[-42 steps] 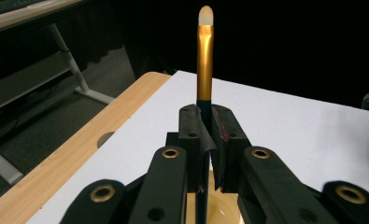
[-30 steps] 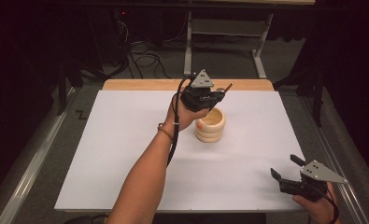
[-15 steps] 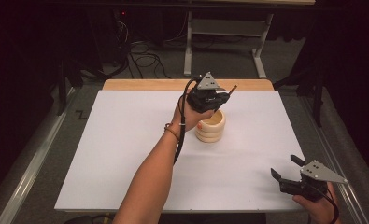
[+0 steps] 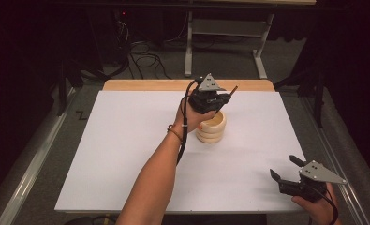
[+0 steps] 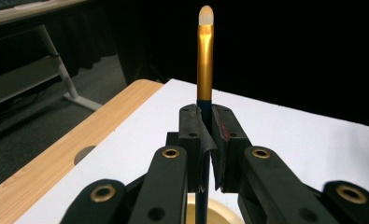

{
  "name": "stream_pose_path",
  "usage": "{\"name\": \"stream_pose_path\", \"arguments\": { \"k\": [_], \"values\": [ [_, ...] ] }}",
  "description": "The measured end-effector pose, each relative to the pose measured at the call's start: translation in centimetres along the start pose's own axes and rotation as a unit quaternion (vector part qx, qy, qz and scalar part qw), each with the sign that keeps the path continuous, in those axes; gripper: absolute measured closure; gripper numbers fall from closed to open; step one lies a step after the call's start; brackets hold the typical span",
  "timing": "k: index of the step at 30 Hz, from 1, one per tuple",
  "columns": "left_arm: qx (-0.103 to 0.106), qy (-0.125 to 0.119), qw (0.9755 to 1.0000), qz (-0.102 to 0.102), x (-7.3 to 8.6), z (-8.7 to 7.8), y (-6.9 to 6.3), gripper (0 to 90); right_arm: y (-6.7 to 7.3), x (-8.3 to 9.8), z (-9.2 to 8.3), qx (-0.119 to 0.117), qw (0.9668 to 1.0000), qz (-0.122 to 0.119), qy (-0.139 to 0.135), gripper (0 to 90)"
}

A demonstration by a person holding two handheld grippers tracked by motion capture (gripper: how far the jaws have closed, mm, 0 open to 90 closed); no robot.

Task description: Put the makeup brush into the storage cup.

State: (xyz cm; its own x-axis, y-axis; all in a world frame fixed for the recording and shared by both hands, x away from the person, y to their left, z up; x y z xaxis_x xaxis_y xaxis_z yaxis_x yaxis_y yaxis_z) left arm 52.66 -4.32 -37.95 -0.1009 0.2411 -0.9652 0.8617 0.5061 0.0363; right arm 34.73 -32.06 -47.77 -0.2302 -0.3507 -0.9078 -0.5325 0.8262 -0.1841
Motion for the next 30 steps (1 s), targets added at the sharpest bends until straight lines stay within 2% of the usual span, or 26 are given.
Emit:
{"name": "stream_pose_path", "arguments": {
  "k": [7, 13, 30],
  "values": [
    [0.0, -0.004, 1.0, -0.003, 0.1, 0.1, 0.1, 83.4, 0.0, 0.0, 0.0, -0.001, 1.0, 0.0, 0.0, 16.4],
    [-0.005, 0.004, 1.0, 0.002, 0.3, 0.3, 0.2, 83.4, 0.1, 0.0, 0.0, -0.003, 1.0, -0.003, 0.0, 16.5],
    [-0.009, 0.019, 0.9998, -0.001, 1.6, 0.9, 0.9, 83.3, 0.2, -0.1, 0.0, -0.003, 1.0, -0.001, 0.001, 16.5]
  ]
}}
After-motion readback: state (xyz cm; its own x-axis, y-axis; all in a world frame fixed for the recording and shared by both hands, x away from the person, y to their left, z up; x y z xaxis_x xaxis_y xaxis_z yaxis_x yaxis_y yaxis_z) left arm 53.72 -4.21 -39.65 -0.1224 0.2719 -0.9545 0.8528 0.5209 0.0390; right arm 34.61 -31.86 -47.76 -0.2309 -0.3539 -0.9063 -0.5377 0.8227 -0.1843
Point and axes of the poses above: each handheld gripper's, and its own axes: z roughly forward along the jaws, x roughly out of its underside, y roughly to its left, the point moved 5 cm from there along z, roughly forward along the jaws, and after that the axes turned 6 degrees about -y, right-handed, at the moved point
